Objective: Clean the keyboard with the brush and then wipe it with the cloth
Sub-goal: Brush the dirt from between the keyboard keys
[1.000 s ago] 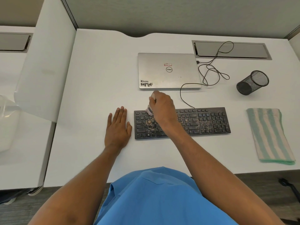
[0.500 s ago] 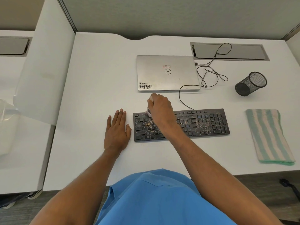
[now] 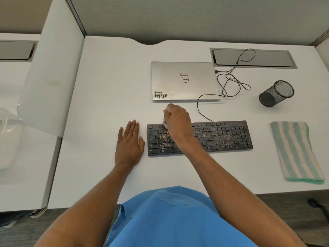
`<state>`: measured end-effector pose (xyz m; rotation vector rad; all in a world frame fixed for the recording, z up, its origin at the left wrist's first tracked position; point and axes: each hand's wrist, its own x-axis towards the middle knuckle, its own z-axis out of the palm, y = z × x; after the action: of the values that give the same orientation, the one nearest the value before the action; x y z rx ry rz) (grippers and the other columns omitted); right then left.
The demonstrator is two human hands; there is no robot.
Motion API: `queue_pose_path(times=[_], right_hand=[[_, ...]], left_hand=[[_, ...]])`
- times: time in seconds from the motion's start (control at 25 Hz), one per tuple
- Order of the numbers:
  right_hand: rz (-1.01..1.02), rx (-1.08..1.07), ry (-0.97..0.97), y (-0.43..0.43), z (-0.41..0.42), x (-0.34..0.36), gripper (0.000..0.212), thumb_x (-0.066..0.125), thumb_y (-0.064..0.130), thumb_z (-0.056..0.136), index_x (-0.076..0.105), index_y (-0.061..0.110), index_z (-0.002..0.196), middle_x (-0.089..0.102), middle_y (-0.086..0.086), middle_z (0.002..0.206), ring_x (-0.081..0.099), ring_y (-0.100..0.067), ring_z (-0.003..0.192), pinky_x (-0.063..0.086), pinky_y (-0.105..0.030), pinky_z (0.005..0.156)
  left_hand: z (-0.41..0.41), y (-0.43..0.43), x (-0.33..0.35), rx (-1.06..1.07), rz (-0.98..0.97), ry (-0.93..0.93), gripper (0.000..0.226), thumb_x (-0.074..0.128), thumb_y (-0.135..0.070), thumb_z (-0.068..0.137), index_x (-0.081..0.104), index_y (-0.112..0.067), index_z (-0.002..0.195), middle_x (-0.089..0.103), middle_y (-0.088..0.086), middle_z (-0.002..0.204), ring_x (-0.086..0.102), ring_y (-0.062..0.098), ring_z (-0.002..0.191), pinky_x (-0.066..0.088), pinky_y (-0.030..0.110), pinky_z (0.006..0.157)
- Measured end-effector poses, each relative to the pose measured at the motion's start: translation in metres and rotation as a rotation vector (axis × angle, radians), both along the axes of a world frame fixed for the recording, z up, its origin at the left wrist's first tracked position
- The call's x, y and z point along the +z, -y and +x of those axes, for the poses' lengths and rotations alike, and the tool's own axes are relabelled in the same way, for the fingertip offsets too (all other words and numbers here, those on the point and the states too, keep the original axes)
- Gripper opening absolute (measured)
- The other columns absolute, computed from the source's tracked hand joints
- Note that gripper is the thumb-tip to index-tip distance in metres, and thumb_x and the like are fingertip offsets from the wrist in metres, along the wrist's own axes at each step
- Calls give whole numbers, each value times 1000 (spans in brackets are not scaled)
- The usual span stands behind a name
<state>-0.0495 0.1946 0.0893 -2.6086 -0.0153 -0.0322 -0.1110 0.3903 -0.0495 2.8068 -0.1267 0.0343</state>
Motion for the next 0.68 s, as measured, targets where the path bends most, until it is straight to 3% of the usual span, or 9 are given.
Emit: queue_pose_path(times=[0.28,0.44,0.56,0.68], right_hand=[[136,-110,22,6,0,10,29,44,26,102,47,13,76,58,-5,66,61,-29,62,53,-46,57],[205,-53,-10,-6,-9,8,30,45,25,102,45,15,73,55,-1,61,62,-24,59,53,-45,56],[134,-16,-76,-7,-11,0,27,41,28,100,42,18,76,60,-3,64,67,-24,62,56,-45,59],[128,-25,-102,1,-9,3,25,46,22,99,50,10,77,65,-7,67,66,-29,65,56,-45,63]], left_hand=[[1,0,-1,-1,5,1,65,31,-33,105,31,-9,165,27,6,173,19,20,162,10,47,133],[0,0,0,1,13,-9,65,30,-34,106,28,-10,166,25,6,174,16,19,163,8,46,133],[0,-1,-1,-1,21,-9,64,30,-34,107,28,-10,166,24,6,174,15,18,163,8,46,133],[1,-1,-1,-1,22,-4,64,31,-33,106,29,-10,166,25,6,174,17,19,163,8,46,133]])
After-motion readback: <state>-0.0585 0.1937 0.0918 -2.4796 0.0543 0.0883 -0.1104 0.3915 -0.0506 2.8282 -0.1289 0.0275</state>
